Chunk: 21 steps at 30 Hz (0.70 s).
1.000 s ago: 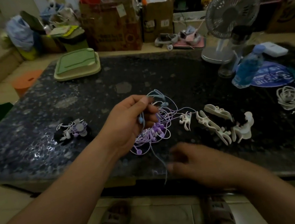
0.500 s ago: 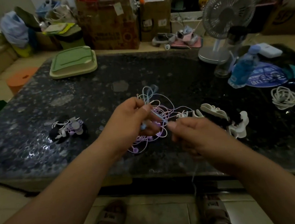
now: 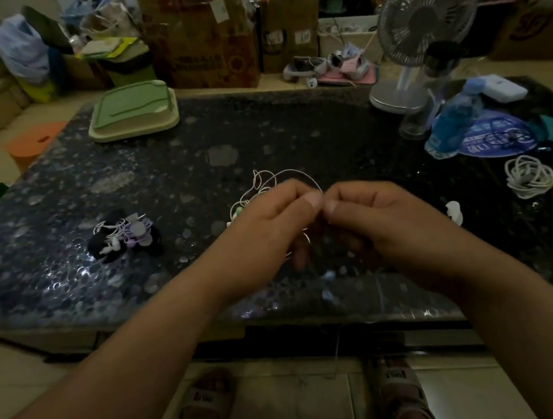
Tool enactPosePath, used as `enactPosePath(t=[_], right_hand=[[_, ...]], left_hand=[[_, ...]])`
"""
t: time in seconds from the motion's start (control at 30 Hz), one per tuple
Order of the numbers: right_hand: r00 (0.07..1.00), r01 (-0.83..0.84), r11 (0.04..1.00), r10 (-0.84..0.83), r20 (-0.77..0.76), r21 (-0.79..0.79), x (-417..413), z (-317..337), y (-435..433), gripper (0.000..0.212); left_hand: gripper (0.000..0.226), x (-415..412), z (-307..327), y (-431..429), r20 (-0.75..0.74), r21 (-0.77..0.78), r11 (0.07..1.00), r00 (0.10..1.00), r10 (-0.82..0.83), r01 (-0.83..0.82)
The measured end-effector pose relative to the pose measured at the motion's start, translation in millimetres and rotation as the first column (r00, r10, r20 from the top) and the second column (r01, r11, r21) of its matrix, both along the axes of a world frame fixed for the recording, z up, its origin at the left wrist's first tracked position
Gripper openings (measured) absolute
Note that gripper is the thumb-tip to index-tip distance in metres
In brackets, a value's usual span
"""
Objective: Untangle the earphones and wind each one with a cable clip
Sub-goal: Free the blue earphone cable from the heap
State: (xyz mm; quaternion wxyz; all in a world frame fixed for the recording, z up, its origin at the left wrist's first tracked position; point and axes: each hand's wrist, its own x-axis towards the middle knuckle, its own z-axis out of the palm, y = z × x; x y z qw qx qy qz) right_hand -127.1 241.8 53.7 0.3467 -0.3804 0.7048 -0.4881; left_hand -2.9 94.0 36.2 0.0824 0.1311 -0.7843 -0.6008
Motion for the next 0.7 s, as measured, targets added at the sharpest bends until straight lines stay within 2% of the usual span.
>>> enactPosePath(t=[0.07,0.13,0.17,0.2,0.27,0.3,0.33,0.37,0.47,0.57,0.63,0.7], right_hand=[[0.978,0.170,0.984,-0.162,0.128,-0.049,-8,5,-1,0.027],[0.917,0.333,0.943,-0.322,0.235,-0.007,-18,4,-3,0.030],[0.905,0.376,0.926,-0.377,0.199,0.046,-22,1,-3,0.034],[0.912,0.386,0.915,-0.398,0.101,0.114,-26,-3,-2,0.038],[0.940,0.323,0.922,-0.286,-0.185,0.212,-24,-13,-1,0.041],[0.936,0.263,0.942,-0.197,-0.292,0.209,-19,-17,-2,0.038],[0.933,0.211,0.961,-0.144,-0.330,0.179,-13,-18,-4,0.035],[0.950,0.176,0.974,-0.130,-0.283,0.144,-8,-16,-7,0.033],[0.996,0.036,0.998,-0.040,0.086,0.046,5,-19,-16,0.040],[0.913,-0.091,0.995,0.070,0.401,0.034,13,-19,-16,0.059],[0.873,-0.117,0.991,0.070,0.482,0.068,13,-20,-15,0.065],[0.886,-0.093,0.989,0.030,0.463,0.115,10,-21,-16,0.072]], left_hand=[[0.027,4,0,-11,0.106,0.066,0.995,0.991,-0.082,0.075],[0.027,8,-2,-23,0.109,0.196,0.978,0.990,-0.090,0.068],[0.027,9,-3,-26,0.098,0.266,0.963,0.992,-0.076,0.047],[0.028,10,-3,-29,0.087,0.316,0.948,0.994,-0.060,0.030],[0.030,11,-5,-30,0.086,0.340,0.940,0.995,-0.042,0.010],[0.031,10,-6,-30,0.095,0.335,0.942,0.994,-0.048,0.013],[0.032,9,-7,-29,0.107,0.326,0.945,0.992,-0.061,0.023],[0.033,9,-7,-29,0.116,0.313,0.949,0.990,-0.076,0.036],[0.042,5,-7,-26,0.102,0.305,0.952,0.993,-0.060,0.026],[0.050,2,-4,-26,0.103,0.291,0.953,0.993,0.054,-0.082],[0.055,1,-5,-29,0.112,0.280,0.945,0.983,0.142,-0.168],[0.059,1,-8,-35,0.101,0.299,0.922,0.969,0.226,-0.247]])
